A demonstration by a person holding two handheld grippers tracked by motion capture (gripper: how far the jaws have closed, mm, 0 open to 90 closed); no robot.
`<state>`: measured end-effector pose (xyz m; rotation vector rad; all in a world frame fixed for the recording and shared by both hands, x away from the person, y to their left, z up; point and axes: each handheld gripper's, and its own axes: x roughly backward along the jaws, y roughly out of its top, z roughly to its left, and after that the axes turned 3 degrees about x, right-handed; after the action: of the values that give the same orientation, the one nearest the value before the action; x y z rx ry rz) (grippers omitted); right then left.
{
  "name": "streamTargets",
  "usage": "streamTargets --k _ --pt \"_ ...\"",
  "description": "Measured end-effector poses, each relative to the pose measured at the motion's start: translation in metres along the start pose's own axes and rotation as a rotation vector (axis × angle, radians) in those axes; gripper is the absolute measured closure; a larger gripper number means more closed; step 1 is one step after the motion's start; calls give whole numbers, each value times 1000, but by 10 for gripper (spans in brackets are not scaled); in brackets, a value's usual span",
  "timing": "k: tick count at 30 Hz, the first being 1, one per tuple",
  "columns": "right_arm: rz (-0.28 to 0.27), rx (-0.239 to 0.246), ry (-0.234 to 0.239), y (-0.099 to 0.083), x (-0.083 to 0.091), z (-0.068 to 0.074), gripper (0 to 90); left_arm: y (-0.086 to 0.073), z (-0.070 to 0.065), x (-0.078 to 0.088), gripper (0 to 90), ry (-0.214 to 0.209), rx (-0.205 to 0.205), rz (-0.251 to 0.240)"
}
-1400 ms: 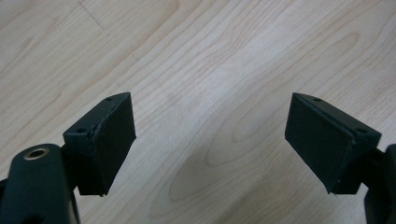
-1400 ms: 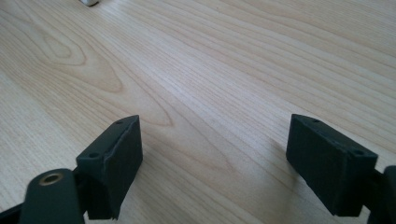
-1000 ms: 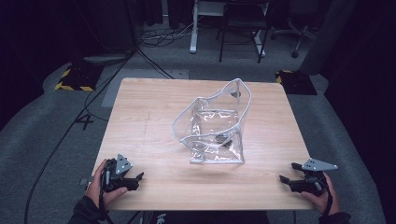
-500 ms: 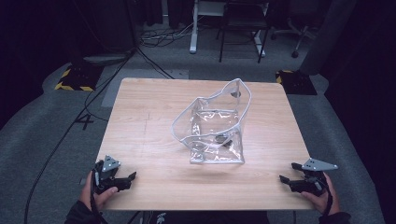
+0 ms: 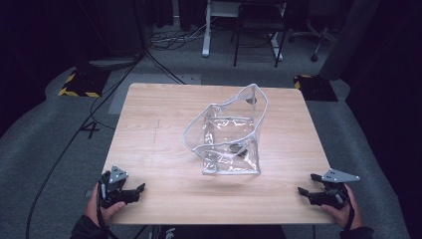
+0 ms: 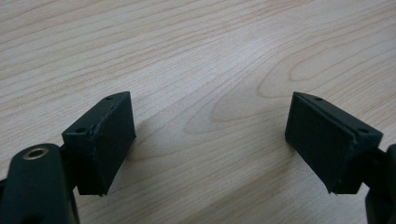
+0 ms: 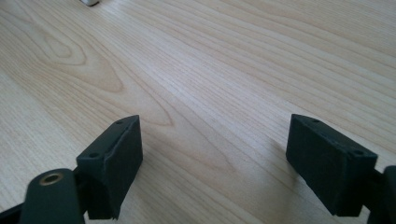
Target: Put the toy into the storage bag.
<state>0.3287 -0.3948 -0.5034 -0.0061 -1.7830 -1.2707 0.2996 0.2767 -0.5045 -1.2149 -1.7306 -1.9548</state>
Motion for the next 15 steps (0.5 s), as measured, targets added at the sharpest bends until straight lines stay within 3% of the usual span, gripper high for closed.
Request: streamTargets --k 15 --pt "1 0 -1 0 0 0 186 0 0 0 158 -2 4 7"
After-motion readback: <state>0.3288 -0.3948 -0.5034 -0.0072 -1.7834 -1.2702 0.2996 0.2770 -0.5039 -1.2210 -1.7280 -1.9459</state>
